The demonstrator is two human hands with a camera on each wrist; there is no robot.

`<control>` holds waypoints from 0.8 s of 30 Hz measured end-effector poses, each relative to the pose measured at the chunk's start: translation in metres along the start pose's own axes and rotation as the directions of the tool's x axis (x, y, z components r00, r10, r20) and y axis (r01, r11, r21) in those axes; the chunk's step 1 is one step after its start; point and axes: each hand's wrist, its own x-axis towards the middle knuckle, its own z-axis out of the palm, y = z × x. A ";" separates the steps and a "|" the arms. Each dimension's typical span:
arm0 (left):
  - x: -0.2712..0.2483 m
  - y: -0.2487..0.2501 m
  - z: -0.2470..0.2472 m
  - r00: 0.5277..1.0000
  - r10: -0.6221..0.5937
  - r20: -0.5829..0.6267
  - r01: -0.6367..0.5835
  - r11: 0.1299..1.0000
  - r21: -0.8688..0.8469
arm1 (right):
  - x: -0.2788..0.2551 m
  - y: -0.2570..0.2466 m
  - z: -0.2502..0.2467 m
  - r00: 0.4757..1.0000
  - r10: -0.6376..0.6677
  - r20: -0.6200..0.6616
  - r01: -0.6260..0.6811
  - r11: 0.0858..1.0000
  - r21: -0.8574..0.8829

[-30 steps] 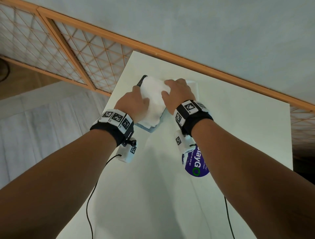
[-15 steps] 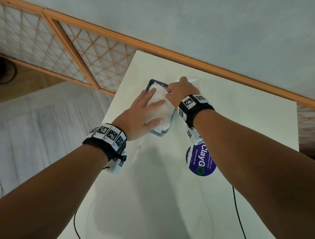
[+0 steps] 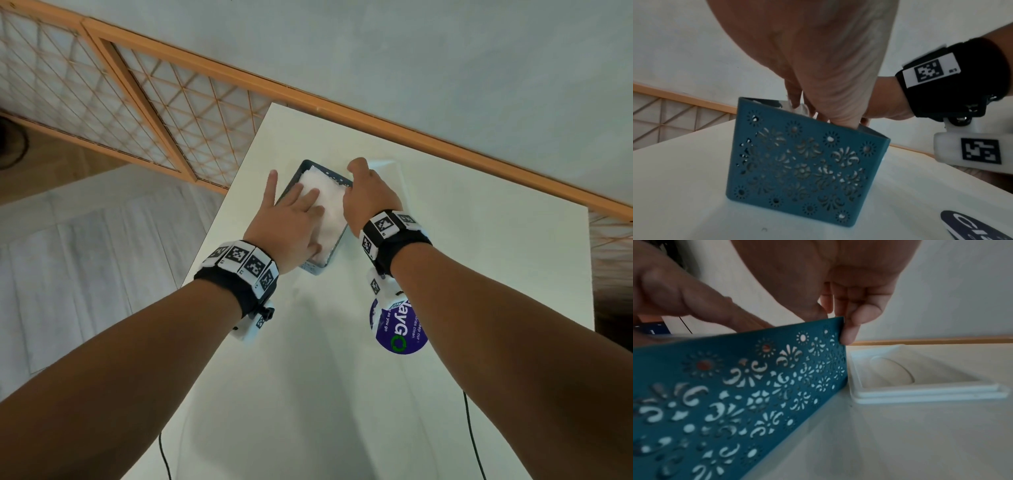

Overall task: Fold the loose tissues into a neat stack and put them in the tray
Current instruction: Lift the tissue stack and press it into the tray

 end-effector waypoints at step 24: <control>0.000 0.022 0.005 0.968 -0.248 0.028 0.244 0.913 -0.328 | -0.013 0.020 -0.006 0.994 0.098 -0.058 -0.078 0.957 0.278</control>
